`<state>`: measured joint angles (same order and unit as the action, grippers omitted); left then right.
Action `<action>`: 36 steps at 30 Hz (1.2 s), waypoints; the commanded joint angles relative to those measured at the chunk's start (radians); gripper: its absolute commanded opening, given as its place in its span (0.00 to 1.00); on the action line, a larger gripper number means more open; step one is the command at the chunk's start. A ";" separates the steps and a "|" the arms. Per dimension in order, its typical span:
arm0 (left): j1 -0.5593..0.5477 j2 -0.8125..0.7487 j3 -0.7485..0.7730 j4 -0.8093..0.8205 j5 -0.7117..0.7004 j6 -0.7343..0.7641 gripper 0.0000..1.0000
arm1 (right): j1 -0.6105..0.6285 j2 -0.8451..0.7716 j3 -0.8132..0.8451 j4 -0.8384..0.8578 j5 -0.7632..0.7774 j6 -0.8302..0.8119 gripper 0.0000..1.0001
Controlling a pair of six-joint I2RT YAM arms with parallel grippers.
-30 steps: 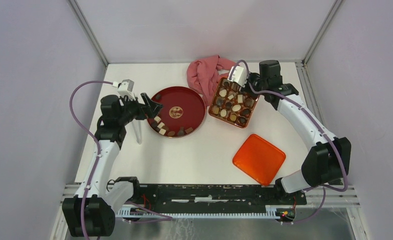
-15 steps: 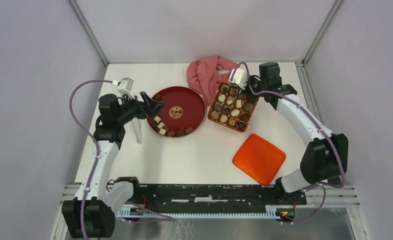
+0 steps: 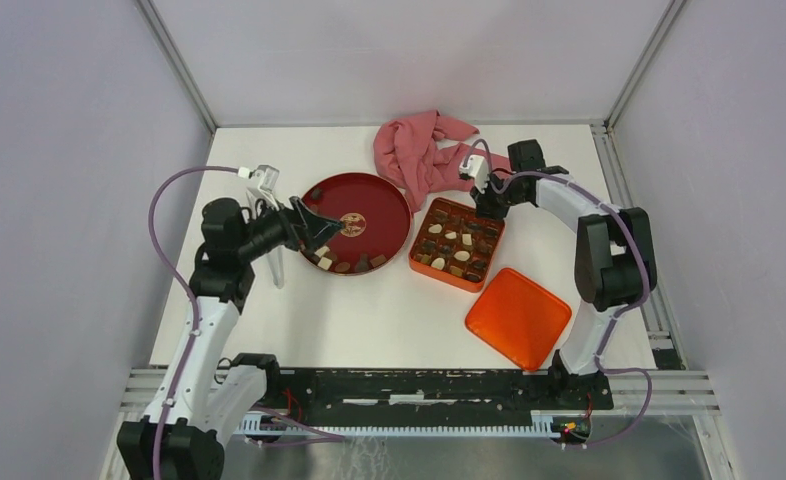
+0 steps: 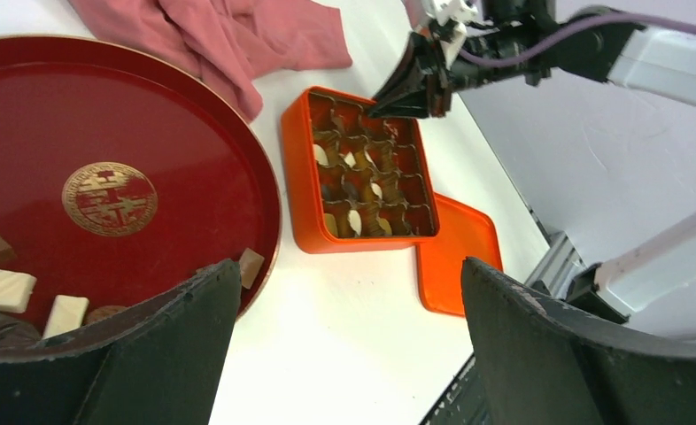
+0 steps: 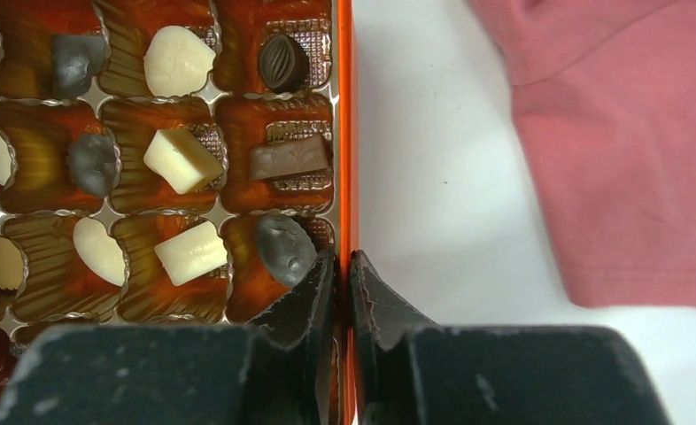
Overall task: Pack the chocolate
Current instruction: Place the packing box at the center of the board, then pick up the box lid from the center of the board.
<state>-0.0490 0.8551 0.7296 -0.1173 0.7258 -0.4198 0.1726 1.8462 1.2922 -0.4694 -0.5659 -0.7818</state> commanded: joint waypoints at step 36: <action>-0.658 0.011 -0.283 0.397 -0.601 -0.399 0.80 | -0.165 -0.438 -0.618 0.041 0.228 -0.050 0.41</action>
<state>-0.7029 0.8742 0.4160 0.2245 0.1547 -0.7918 0.0074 1.3754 0.6819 -0.4736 -0.3691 -0.8356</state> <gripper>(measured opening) 0.808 0.467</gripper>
